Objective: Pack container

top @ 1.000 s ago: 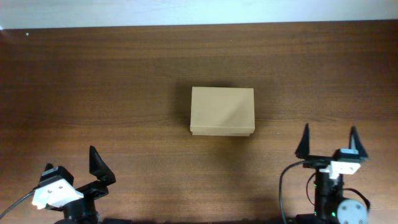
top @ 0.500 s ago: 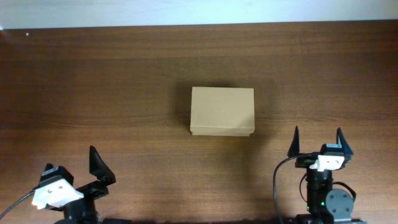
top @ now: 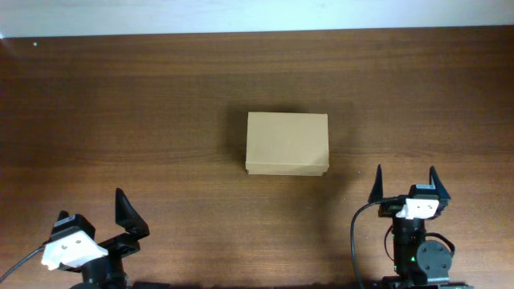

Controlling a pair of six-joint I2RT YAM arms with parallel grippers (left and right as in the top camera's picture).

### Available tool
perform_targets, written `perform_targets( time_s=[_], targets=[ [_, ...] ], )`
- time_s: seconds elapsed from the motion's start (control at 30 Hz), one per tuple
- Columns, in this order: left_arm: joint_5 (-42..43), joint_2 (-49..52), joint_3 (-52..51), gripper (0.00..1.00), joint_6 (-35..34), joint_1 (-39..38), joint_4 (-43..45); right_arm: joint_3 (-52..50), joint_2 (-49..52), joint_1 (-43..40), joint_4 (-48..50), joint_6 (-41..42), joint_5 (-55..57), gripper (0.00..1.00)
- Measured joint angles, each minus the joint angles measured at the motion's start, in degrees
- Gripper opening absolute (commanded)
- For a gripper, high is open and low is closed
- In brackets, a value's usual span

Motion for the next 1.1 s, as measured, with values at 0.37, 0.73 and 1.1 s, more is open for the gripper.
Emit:
perform_targets(
  time_s=[0.37,0.73,1.1],
  targets=[
    [0.0,0.0,0.0,0.99,0.0,0.0,0.0,-0.02,0.09,-0.04,-5.84,-0.02,-0.39,0.99],
    [2.23,0.0,0.0,0.99,-0.11,-0.02,-2.43,-0.02,0.09,-0.04,-5.84,-0.04,-0.39,0.99],
    [17.09,-4.61,-13.53,0.99,1.4,0.52,13.92,-0.02,0.09,-0.04,-5.86,0.0,-0.57,1.0]
  ],
)
